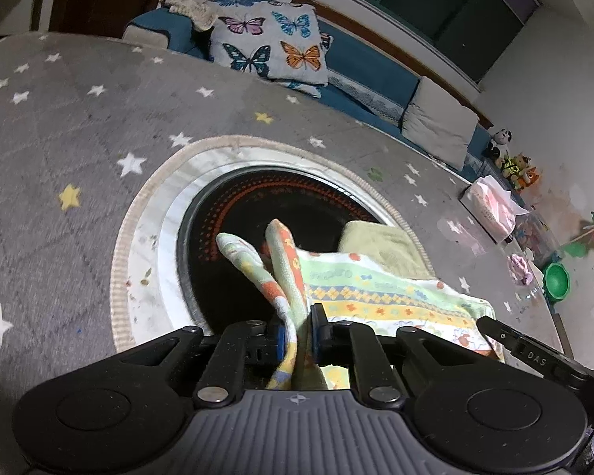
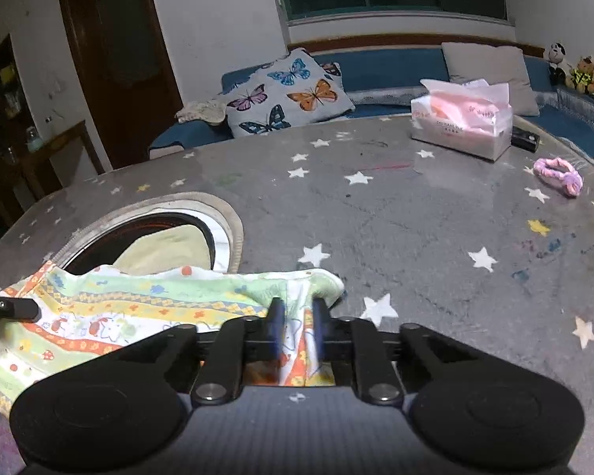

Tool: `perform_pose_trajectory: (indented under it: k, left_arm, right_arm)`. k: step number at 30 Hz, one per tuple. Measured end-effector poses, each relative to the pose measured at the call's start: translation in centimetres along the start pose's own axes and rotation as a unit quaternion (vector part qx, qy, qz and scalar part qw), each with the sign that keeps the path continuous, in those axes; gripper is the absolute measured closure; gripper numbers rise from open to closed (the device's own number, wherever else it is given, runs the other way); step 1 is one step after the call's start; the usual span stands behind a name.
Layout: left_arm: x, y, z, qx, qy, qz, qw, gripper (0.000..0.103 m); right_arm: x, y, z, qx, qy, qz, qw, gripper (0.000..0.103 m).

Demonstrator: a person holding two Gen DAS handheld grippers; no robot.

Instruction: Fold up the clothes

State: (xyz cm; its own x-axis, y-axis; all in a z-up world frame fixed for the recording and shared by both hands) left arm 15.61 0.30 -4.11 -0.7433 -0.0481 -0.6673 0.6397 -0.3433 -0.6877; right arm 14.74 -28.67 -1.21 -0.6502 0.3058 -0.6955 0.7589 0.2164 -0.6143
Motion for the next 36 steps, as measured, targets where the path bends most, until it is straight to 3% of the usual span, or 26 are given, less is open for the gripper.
perform_pose_trajectory:
  k: [8, 19, 23, 24, 25, 26, 30, 36]
  left_arm:
    - [-4.0, 0.5, 5.5, 0.032, 0.055, 0.027, 0.9976, 0.093]
    - [-7.1, 7.2, 17.7, 0.099, 0.143, 0.024, 0.9845, 0.094]
    - [-6.8, 9.4, 19.6, 0.072, 0.184, 0.013, 0.9802, 0.088]
    - [-6.7, 9.8, 19.6, 0.059, 0.194, 0.013, 0.9792, 0.085]
    - [-6.7, 10.1, 19.7, 0.047, 0.204, 0.012, 0.9778, 0.074]
    - [-6.7, 10.4, 19.8, 0.034, 0.214, 0.012, 0.9762, 0.067]
    - [-7.3, 10.4, 19.5, 0.022, 0.229, 0.019, 0.9730, 0.067]
    - [-7.0, 12.5, 22.7, 0.064, 0.253, 0.003, 0.9655, 0.073]
  right_arm:
    - [-2.8, -4.0, 1.1, 0.006, 0.002, 0.049, 0.999, 0.093]
    - [-8.1, -9.3, 10.9, 0.118, 0.019, 0.114, 0.986, 0.093]
    - [-8.1, -8.5, 15.1, 0.163, 0.046, 0.099, 0.981, 0.092]
    - [-8.1, -8.4, 16.2, 0.174, 0.052, 0.095, 0.979, 0.090]
    - [-8.0, -8.1, 17.1, 0.181, 0.059, 0.092, 0.977, 0.089]
    - [-7.8, -7.9, 17.7, 0.183, 0.063, 0.090, 0.977, 0.089]
    - [-7.8, -7.2, 18.2, 0.169, 0.070, 0.090, 0.979, 0.088]
    - [-7.6, -3.7, 15.2, 0.102, 0.066, 0.050, 0.991, 0.088]
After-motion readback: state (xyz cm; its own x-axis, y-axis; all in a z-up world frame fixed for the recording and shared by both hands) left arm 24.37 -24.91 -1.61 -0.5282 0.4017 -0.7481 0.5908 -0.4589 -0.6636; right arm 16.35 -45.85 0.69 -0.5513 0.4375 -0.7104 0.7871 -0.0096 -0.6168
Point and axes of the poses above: each gripper's, at about its wrist camera, not at the fingertips, and y roughly the way its jaws point, z to its right, x to its underside, the point moved 9 cm from there along y, roughly the way its jaws point, and after that the axes turned 13 degrees about y, right-handed, at the moved point
